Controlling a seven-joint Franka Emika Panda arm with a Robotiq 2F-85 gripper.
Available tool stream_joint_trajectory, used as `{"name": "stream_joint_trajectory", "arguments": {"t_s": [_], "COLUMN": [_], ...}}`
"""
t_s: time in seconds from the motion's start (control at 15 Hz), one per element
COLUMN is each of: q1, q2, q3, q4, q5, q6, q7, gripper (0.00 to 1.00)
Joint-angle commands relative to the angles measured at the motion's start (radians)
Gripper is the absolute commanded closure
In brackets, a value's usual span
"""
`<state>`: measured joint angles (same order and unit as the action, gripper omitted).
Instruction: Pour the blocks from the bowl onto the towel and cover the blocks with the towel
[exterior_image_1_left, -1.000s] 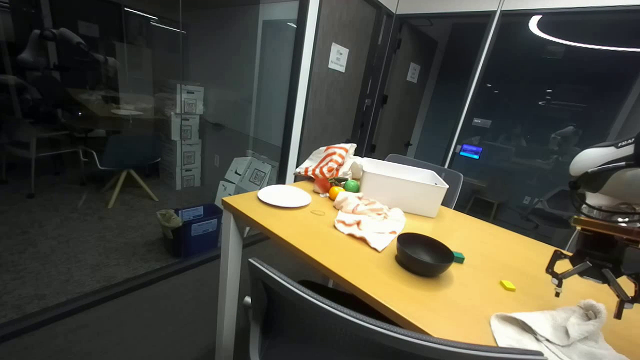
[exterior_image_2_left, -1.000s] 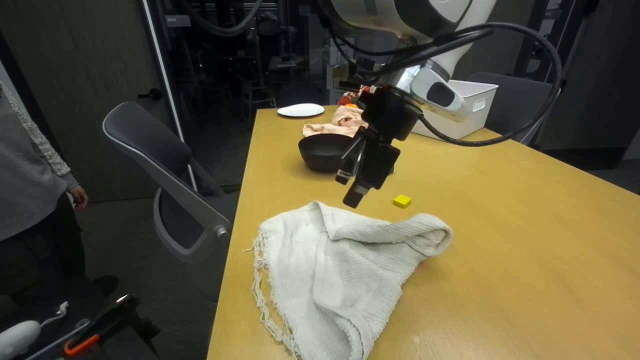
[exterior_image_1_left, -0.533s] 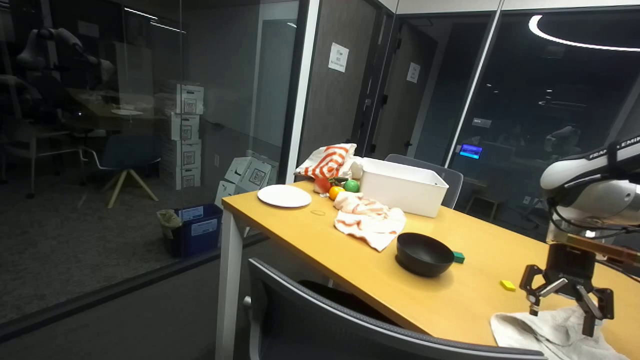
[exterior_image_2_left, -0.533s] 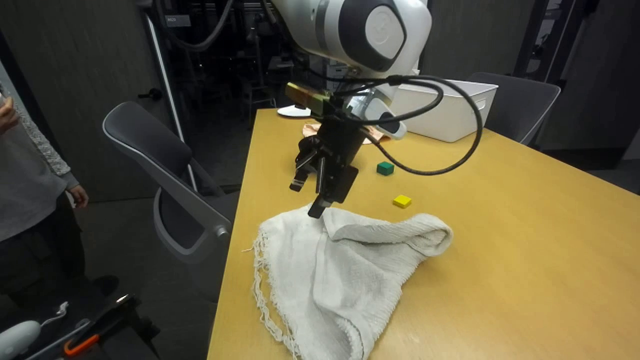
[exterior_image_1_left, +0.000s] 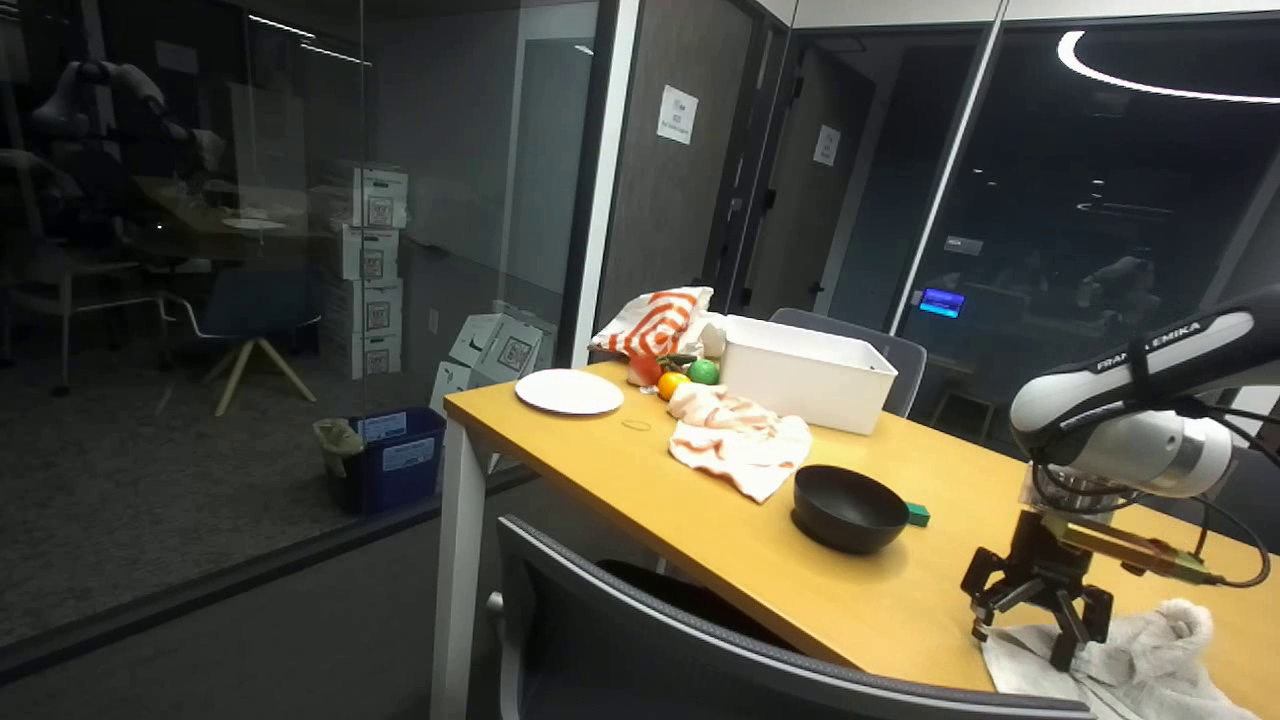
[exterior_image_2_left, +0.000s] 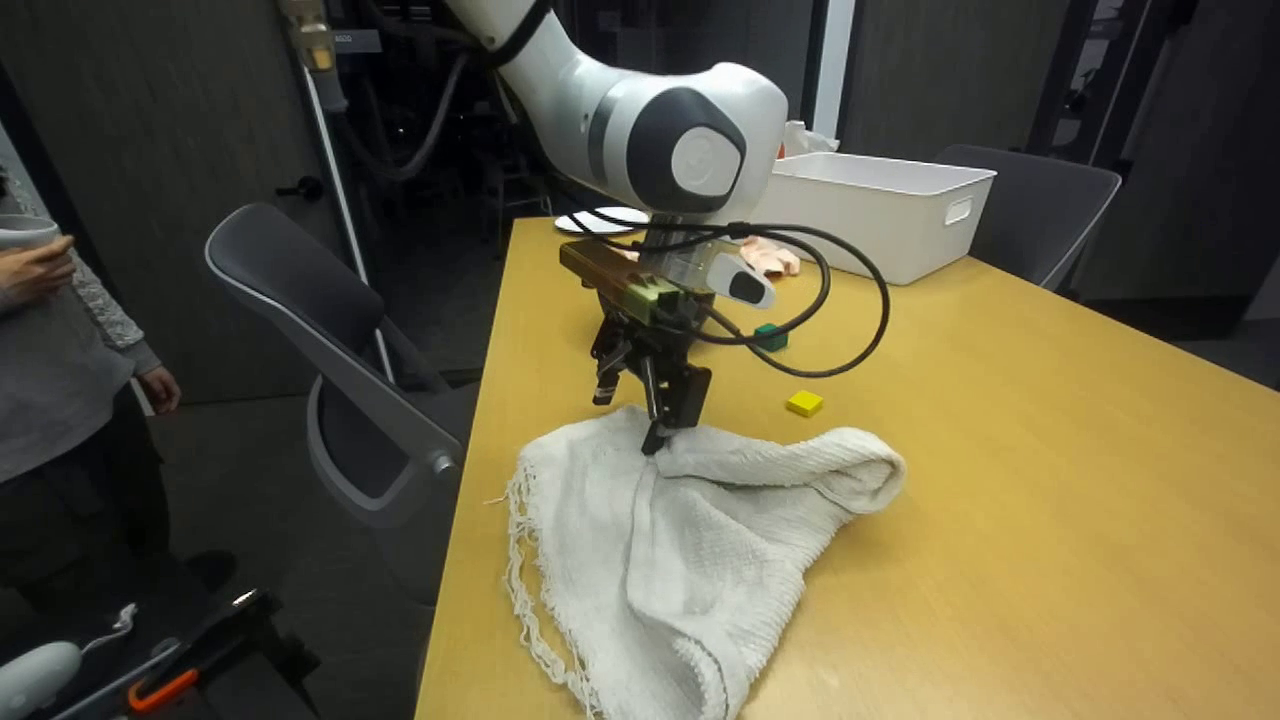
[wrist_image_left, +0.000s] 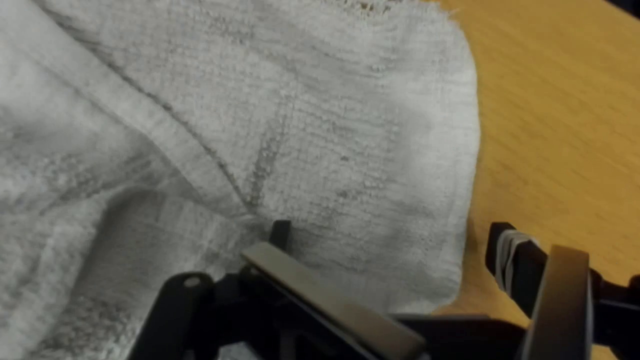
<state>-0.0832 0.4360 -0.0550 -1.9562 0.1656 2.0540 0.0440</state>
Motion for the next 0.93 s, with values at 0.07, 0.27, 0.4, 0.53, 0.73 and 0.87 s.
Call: {"name": "stream_joint_trajectory", "arguments": {"t_s": [0.07, 0.27, 0.4, 0.53, 0.73, 0.87], "q1": [-0.002, 0.004, 0.006, 0.006, 0.008, 0.005], "q2": [0.06, 0.051, 0.045, 0.041, 0.016, -0.03], "q3": [0.001, -0.006, -0.007, -0.007, -0.009, -0.008], "q4": [0.029, 0.028, 0.034, 0.039, 0.034, 0.012], "q5": [0.004, -0.01, -0.01, -0.009, -0.01, 0.001], "q6": [0.062, 0.085, 0.083, 0.088, 0.104, 0.133], "q7": [0.01, 0.023, 0.033, 0.039, 0.052, 0.056], "gripper": [0.0, 0.25, 0.41, 0.58, 0.81, 0.96]}}
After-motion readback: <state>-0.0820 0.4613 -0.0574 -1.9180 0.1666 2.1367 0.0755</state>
